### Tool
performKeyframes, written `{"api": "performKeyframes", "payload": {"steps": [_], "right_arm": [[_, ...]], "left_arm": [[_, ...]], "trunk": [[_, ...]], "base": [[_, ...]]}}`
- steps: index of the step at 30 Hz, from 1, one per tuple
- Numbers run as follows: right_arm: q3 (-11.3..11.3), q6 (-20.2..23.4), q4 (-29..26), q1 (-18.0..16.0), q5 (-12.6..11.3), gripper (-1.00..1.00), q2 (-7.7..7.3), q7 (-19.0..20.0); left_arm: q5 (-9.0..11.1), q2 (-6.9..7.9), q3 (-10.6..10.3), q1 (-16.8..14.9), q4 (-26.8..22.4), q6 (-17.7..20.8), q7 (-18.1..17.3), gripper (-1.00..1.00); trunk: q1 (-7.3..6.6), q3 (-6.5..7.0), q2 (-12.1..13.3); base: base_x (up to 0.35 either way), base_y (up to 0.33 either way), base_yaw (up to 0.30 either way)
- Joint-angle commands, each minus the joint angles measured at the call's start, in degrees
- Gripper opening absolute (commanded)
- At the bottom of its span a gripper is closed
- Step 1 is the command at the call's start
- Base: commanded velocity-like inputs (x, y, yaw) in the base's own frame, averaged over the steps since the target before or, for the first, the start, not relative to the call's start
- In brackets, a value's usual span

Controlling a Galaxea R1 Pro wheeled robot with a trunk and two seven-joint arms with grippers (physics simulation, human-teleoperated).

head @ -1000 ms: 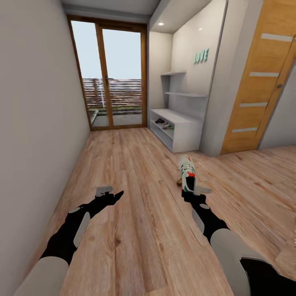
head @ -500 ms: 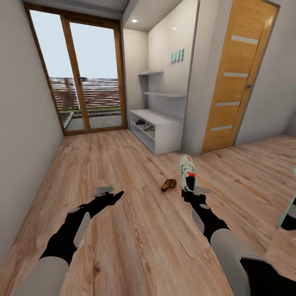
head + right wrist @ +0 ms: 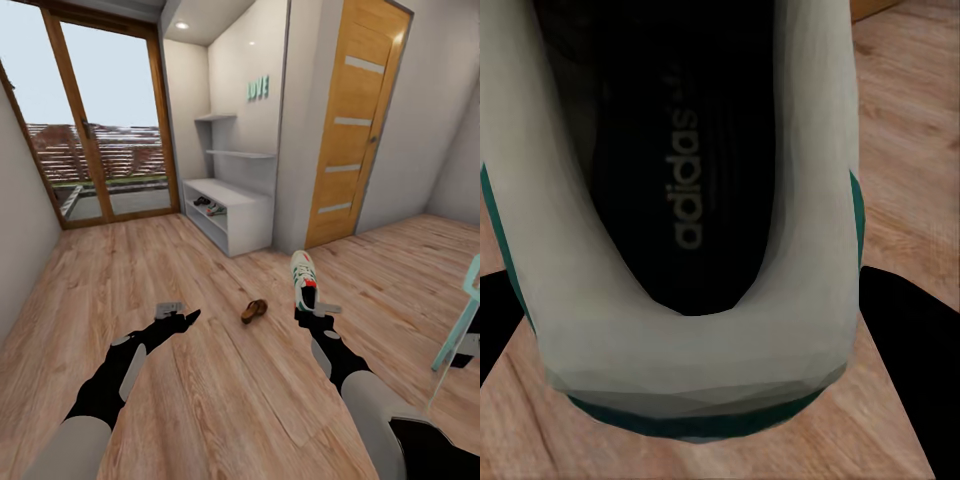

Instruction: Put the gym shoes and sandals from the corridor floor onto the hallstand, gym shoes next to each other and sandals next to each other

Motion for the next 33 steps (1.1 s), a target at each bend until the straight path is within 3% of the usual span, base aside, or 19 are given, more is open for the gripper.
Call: {"api": "performKeyframes", "payload": {"steps": [1,17,33], "right_arm": [[-0.21,-0.21,0.04,-0.05,0.11,-1.00,0.05,-0.05],[-0.21,-0.21,0.04,-0.05,0.11,-1.00,0.05,-0.08],[-0.21,-0.21,0.04,-0.05,0.11,-1.00,0.05,-0.04]], "left_arm": [[0.57,-0.01,0.09,-0.02,-0.04,0.53,-0.17,1.00],[0.57,0.00,0.09,-0.02,-0.04,0.53,-0.17,1.00],[0.57,0.02,0.09,-0.02,-0.04,0.53,-0.17,1.00]], "trunk": [[0.02,-0.06,-0.02],[0.02,-0.06,-0.02],[0.02,-0.06,-0.02]], "base": [[0.343,0.000,-0.032],[0.343,0.000,-0.028],[0.318,0.119,-0.278]]}}
